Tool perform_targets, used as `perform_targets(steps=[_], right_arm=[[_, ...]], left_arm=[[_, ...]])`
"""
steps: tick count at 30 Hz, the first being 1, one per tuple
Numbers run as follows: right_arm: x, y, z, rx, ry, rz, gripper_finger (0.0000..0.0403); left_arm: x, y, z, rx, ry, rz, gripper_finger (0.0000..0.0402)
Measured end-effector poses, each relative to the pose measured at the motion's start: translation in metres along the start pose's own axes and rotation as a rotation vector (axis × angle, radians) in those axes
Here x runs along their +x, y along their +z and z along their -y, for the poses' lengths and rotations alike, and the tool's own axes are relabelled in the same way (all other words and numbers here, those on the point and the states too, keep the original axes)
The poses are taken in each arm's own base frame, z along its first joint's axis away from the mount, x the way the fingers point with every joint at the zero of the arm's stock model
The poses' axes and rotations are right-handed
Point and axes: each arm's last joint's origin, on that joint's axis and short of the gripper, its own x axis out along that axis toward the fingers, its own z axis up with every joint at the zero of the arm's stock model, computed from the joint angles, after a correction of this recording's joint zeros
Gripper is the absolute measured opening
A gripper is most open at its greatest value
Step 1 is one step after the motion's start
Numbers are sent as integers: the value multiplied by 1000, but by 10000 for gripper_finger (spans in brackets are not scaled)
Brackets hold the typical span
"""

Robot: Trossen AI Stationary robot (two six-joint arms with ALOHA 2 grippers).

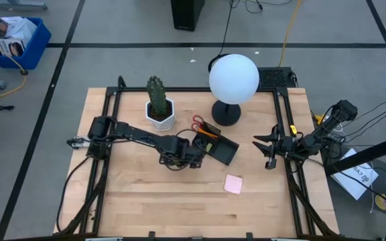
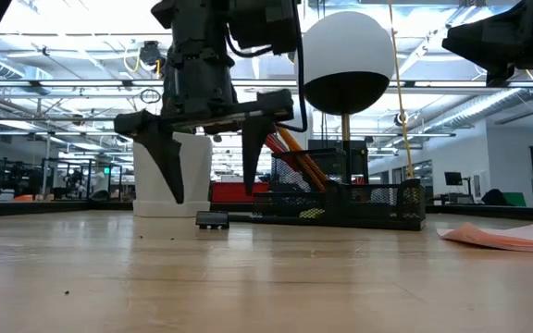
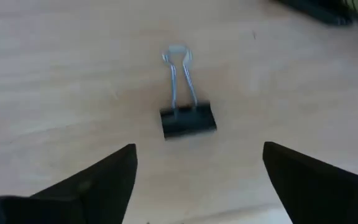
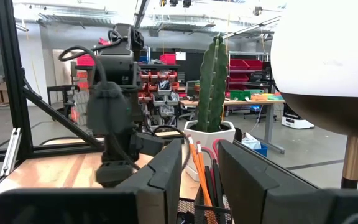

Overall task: Pick and place office supplies into organizer
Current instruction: Put the black binder clip into the black desk organizer

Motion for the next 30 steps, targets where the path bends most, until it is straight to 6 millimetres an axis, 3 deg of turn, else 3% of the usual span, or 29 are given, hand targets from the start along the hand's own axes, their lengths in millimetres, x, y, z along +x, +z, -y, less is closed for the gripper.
perform_targets(steps=[5, 21, 30], right_arm=[[0, 0, 0, 0, 0, 0, 100], [0, -1, 0, -7, 1, -5, 100], [0, 0, 0, -2, 0, -1, 100]], left_arm=[[5, 11, 0, 0, 17, -1, 345], [30, 14, 0, -24, 74, -46, 313], [32, 15, -1, -39, 91, -47, 250]])
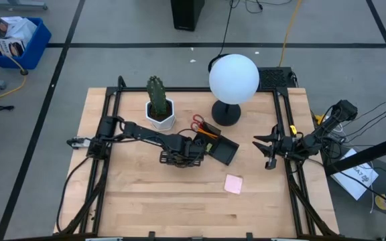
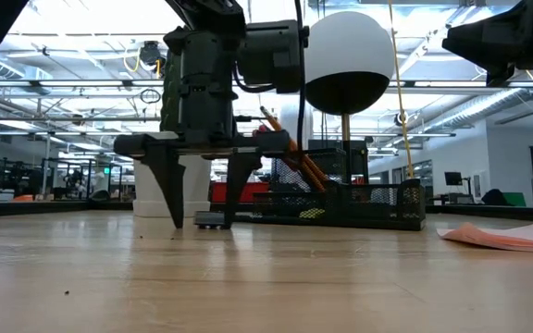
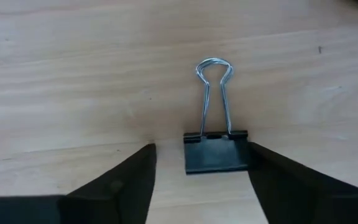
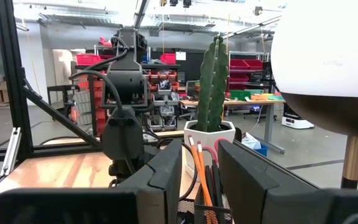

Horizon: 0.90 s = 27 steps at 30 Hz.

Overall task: Pick and place office supplies into organizer
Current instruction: Put the black binder clip into the black desk organizer

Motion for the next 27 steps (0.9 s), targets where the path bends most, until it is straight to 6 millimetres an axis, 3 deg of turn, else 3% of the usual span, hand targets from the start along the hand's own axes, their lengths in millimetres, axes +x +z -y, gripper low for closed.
perform_targets(steps=[13, 27], right_arm=[[0, 0, 0, 1, 0, 1, 100], [0, 0, 0, 1, 0, 0, 100]], left_arm=[[0, 0, 0, -15, 3, 13, 175], [1, -3, 0, -27, 0, 27, 171]])
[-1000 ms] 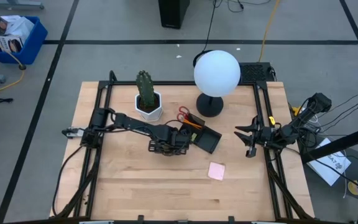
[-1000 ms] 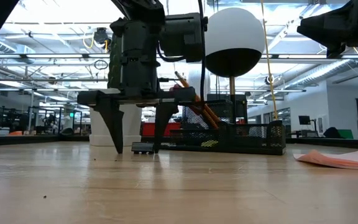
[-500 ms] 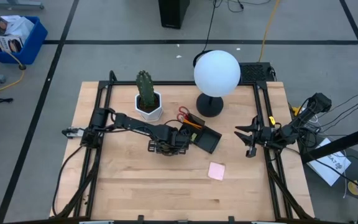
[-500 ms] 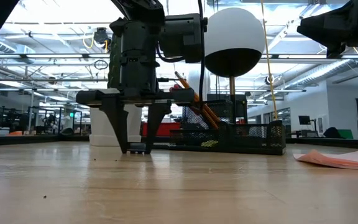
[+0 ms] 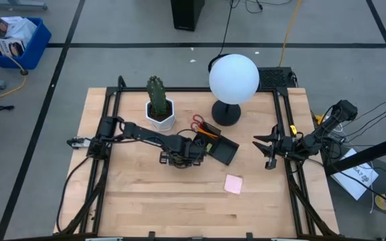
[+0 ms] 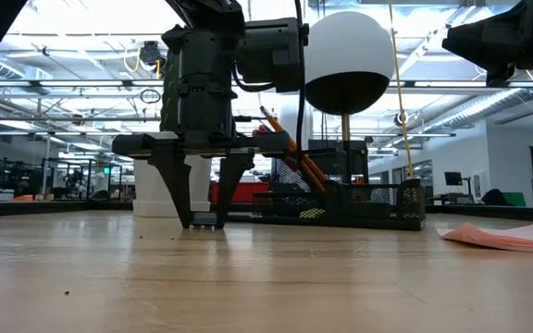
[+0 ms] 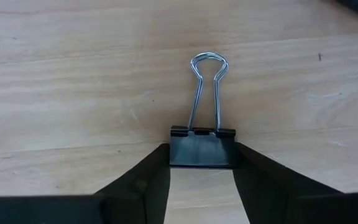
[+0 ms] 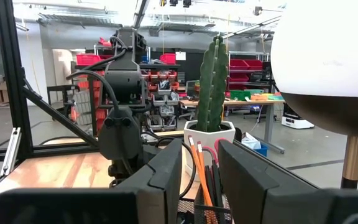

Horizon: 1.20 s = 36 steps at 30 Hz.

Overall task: Pick and place office supplies into organizer
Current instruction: Put the black binder clip into the black desk organizer

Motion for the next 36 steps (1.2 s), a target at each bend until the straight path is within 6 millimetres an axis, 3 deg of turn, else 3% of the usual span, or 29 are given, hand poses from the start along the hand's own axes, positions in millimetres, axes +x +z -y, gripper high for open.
perform_targets(steps=[20, 36], right_arm=[[0, 0, 0, 1, 0, 0, 100], [0, 0, 0, 0, 0, 0, 100]], left_arm=[[-33, -24, 24, 106, -128, 130, 172], [-48, -18, 47, 220, -316, 411, 172]])
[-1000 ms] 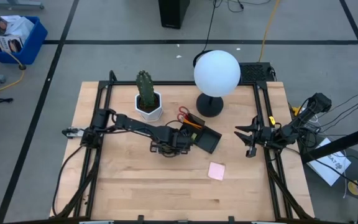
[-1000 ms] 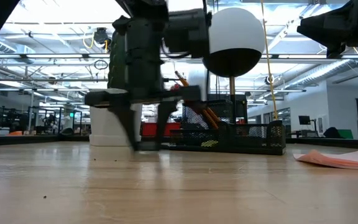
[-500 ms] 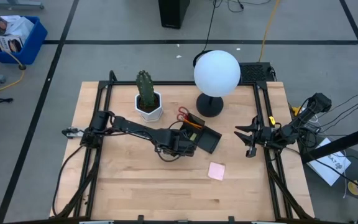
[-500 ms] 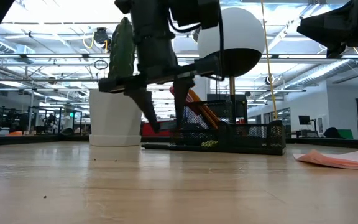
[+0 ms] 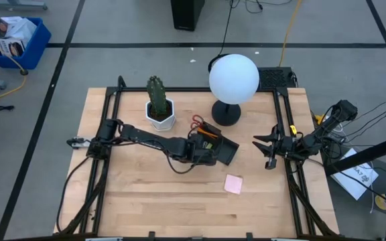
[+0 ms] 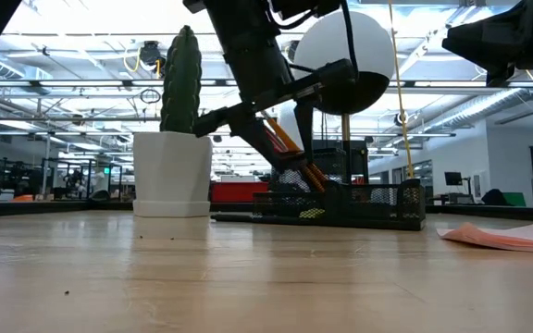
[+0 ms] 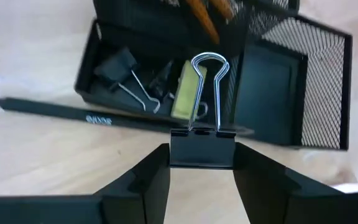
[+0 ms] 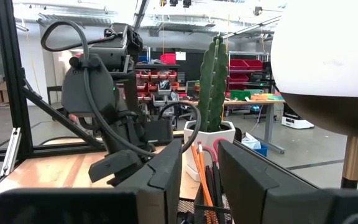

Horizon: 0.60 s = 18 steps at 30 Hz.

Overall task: Pick and place office supplies into organizer
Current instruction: Put the black binder clip into the black desk organizer

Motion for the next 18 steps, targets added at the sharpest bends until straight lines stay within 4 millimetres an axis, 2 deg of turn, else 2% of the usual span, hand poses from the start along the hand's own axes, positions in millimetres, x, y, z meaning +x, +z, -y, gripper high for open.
perform_targets(steps=[9, 18], right_arm=[[0, 0, 0, 0, 0, 0, 100], [0, 0, 0, 0, 0, 0, 100]], left_arm=[[2, 7, -2, 4, 24, 91, 172], [22, 6, -17, -19, 29, 69, 172]])
